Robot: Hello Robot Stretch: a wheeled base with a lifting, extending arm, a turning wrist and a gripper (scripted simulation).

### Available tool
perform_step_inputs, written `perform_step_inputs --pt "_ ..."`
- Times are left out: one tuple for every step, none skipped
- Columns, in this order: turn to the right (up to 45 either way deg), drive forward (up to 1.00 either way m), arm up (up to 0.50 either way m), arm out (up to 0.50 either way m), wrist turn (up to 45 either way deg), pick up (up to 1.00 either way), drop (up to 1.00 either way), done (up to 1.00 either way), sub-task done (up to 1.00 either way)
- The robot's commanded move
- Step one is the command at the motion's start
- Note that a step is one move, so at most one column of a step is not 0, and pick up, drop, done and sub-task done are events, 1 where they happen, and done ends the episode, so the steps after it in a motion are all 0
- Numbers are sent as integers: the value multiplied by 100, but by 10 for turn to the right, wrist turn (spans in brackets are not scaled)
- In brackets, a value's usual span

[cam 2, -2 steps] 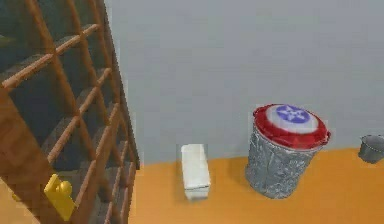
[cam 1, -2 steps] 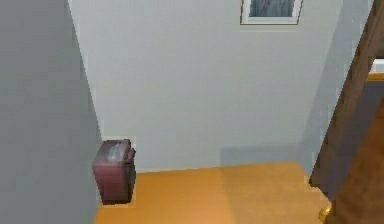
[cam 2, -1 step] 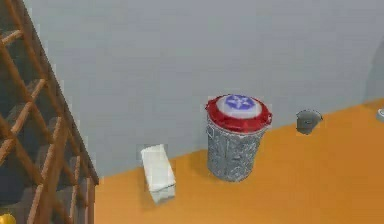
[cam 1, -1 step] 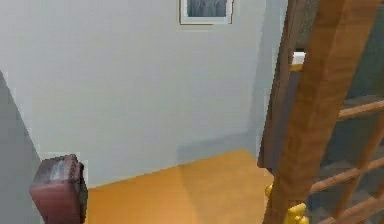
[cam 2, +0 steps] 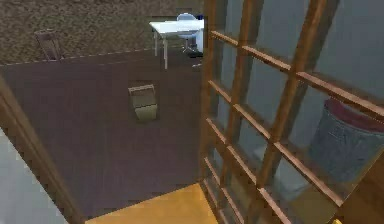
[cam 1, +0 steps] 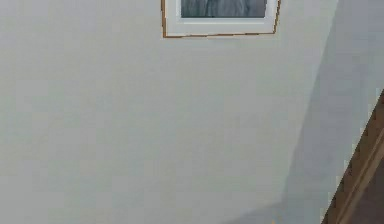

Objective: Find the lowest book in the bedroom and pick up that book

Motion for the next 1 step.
perform_step_inputs --pt "450 0 0 0 0 0 0 0 0"
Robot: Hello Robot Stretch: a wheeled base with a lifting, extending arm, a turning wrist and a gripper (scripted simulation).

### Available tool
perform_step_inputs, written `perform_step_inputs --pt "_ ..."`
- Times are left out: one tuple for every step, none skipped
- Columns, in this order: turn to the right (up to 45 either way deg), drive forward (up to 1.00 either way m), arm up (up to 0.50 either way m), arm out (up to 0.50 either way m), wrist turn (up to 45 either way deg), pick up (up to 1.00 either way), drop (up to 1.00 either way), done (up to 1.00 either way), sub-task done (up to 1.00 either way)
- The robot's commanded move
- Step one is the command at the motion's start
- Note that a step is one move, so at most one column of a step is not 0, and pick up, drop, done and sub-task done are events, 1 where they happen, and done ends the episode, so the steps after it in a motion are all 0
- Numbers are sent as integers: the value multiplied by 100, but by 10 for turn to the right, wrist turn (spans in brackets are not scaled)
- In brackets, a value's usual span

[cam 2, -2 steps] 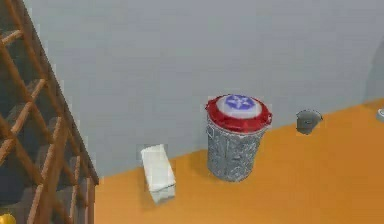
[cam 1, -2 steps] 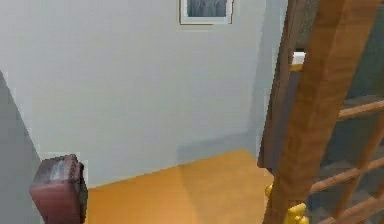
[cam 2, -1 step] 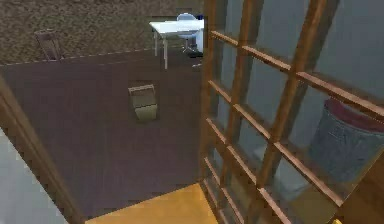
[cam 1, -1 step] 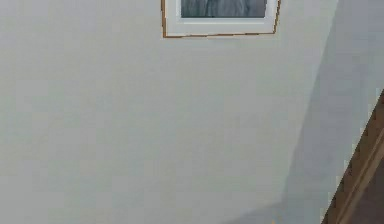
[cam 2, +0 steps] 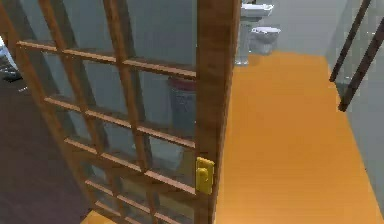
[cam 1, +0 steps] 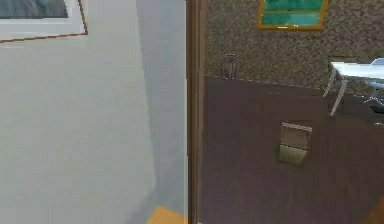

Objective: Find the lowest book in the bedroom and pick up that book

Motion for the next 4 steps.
perform_step_inputs --pt "210 0 0 0 0 0 0 0 0" --pt "0 100 0 0 0 0 0 0 0" --pt "90 0 0 0 0 0 0 0 0" --pt "0 20 0 0 0 0 0 0 0"
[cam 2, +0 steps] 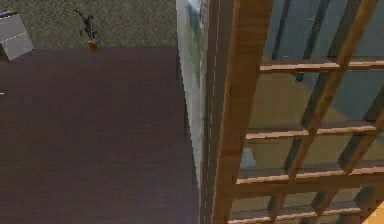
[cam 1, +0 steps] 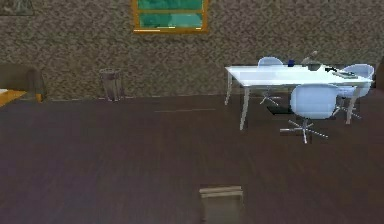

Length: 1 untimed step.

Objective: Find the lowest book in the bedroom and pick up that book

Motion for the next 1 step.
perform_step_inputs --pt "450 0 0 0 0 0 0 0 0"
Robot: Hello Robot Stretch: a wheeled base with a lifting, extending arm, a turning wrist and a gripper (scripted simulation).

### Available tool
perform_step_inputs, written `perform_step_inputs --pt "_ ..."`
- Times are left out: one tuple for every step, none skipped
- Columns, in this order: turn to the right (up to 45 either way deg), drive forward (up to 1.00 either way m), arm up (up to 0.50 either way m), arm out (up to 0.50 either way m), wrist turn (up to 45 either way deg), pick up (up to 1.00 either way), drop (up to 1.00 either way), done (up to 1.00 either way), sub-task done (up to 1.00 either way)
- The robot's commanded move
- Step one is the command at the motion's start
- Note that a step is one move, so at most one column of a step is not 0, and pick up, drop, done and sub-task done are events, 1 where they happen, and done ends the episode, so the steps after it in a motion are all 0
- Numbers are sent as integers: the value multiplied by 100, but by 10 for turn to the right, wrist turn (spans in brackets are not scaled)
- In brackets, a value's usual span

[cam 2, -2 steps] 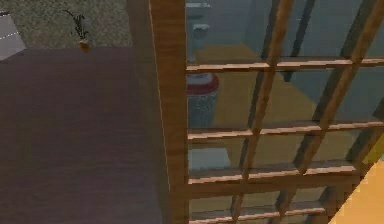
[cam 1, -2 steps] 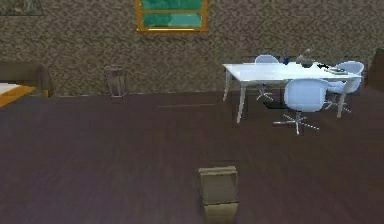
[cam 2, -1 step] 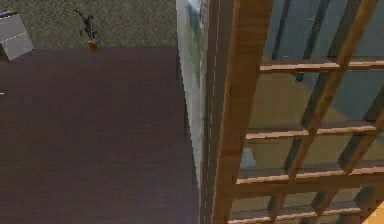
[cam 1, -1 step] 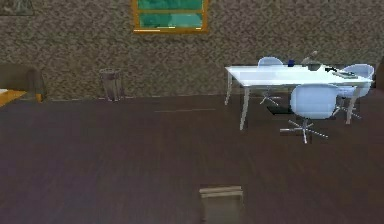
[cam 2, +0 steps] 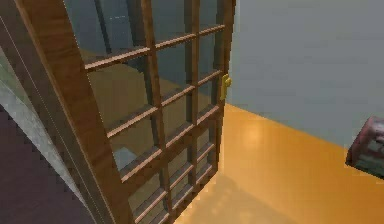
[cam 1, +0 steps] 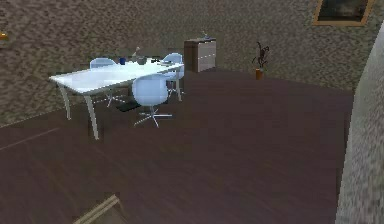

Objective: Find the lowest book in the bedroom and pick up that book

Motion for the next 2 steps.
perform_step_inputs --pt "60 0 0 0 0 0 0 0 0" --pt "0 100 0 0 0 0 0 0 0"
